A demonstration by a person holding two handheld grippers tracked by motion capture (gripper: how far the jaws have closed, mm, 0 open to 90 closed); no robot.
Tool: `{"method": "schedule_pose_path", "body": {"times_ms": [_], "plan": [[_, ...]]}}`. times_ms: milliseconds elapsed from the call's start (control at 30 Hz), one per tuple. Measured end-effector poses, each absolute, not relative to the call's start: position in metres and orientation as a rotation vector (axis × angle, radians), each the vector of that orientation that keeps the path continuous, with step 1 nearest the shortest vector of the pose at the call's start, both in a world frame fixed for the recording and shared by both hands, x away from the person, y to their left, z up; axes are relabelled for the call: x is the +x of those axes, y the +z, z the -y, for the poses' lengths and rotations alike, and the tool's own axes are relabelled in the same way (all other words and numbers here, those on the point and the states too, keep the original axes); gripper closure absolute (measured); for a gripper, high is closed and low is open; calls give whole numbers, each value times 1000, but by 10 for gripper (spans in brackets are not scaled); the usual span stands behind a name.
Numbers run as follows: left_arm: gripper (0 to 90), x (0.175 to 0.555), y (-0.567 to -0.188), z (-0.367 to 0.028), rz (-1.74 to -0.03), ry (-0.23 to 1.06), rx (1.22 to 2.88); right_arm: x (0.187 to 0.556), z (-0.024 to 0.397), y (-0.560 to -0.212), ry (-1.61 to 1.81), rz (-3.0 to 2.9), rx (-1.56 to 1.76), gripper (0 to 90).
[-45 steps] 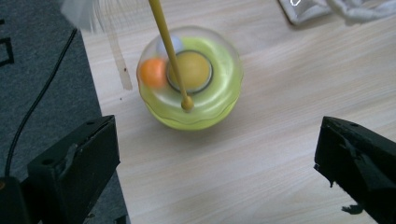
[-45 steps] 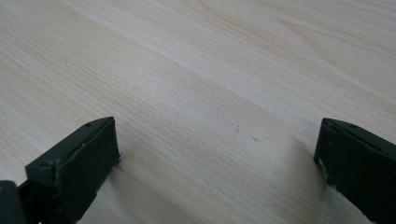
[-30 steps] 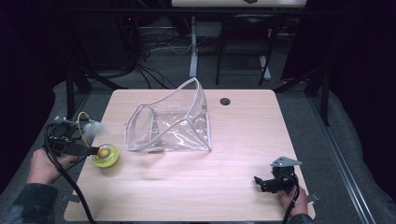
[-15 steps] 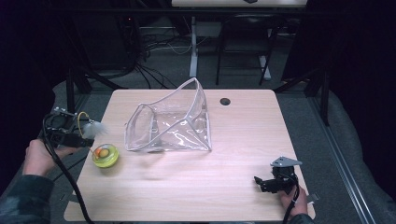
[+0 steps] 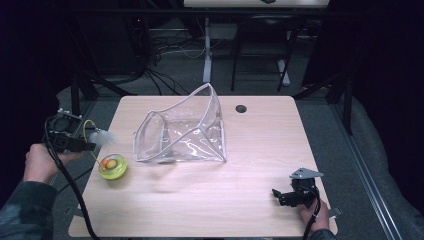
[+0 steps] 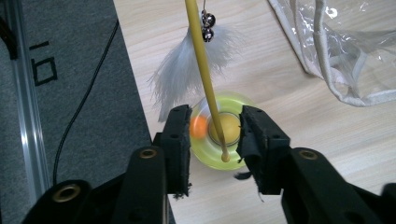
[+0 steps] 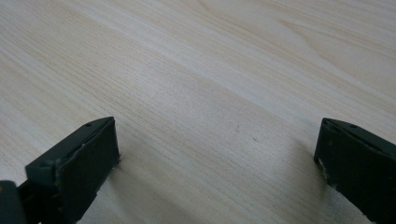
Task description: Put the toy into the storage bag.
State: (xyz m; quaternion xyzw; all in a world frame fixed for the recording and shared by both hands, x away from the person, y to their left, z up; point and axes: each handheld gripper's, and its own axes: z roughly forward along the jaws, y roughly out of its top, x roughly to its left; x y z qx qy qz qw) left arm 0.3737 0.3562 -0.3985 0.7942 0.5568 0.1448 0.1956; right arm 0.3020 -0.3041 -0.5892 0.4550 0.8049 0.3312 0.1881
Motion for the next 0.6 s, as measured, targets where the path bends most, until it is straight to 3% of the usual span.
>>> {"method": "schedule_pose_path", "body": {"times_ms": [400,600], "plan": [[871,377,-403,-361,-1580,362,2198,302,304,-589,932,-2262,1282,0],[879,382,-401,-359,-1569,358,2235,302,303,-590,936,-2256,1290,0]]}}
